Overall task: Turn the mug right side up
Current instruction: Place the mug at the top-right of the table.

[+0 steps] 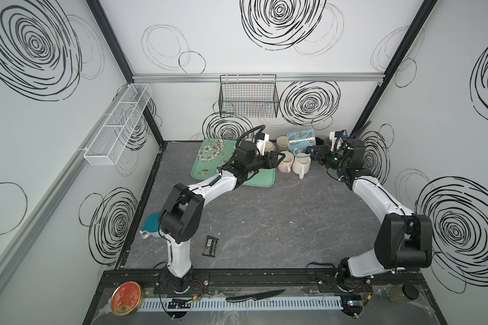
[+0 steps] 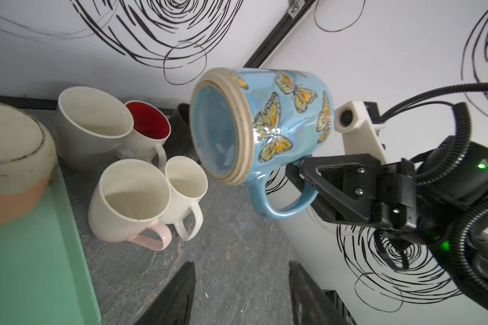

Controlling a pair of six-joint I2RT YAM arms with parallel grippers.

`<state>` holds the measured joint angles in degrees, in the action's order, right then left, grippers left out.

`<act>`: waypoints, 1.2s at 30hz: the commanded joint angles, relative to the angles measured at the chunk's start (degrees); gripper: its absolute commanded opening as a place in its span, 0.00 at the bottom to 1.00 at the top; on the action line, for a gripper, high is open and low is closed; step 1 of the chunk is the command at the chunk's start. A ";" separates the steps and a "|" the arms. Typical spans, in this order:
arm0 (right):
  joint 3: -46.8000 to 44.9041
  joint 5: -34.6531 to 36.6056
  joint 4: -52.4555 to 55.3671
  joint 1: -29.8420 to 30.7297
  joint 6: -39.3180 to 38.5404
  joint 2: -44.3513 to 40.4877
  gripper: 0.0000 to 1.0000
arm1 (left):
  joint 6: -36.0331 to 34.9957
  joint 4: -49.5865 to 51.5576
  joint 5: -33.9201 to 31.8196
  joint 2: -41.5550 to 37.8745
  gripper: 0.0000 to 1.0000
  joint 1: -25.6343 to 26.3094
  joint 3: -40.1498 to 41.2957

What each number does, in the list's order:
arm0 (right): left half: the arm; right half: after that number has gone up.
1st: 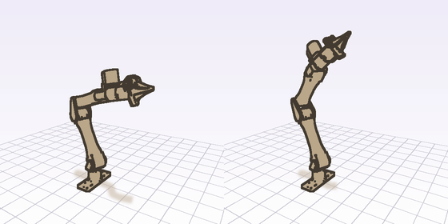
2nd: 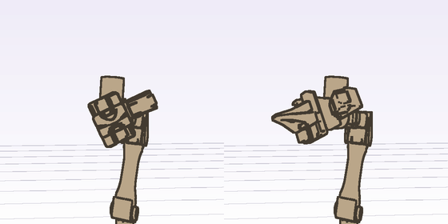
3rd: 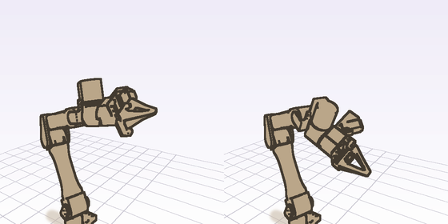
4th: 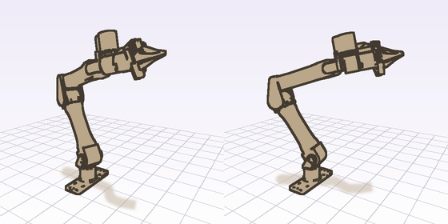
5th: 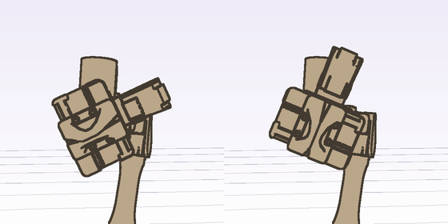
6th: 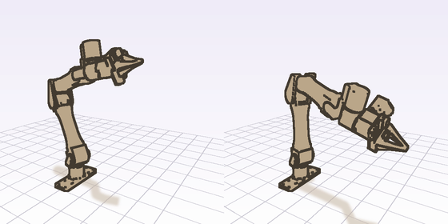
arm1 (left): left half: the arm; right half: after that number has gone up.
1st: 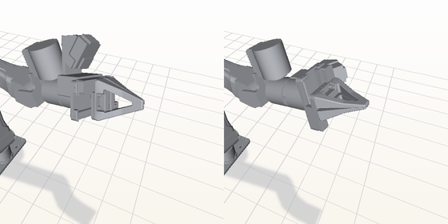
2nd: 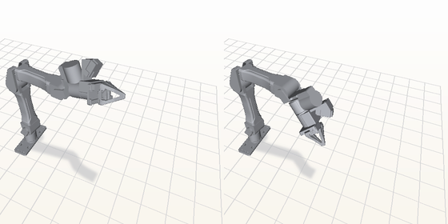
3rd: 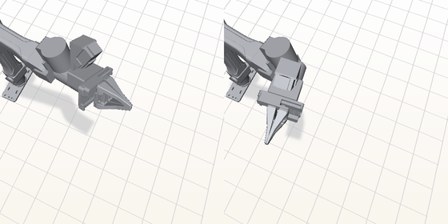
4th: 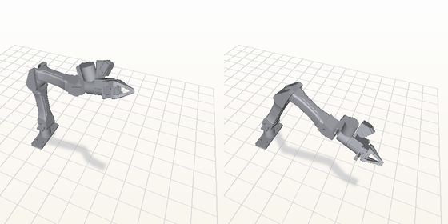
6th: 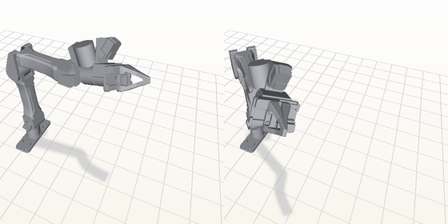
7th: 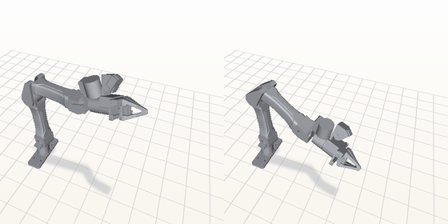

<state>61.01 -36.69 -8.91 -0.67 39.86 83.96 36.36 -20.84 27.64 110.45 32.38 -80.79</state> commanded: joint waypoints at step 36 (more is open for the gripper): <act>1.88 50.12 13.50 1.81 -28.87 7.80 0.00 | -11.84 16.40 -6.14 -0.83 0.58 -2.36 -2.32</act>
<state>57.65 8.99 9.17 0.32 11.92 91.26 25.89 -3.44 22.39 112.20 30.83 -84.03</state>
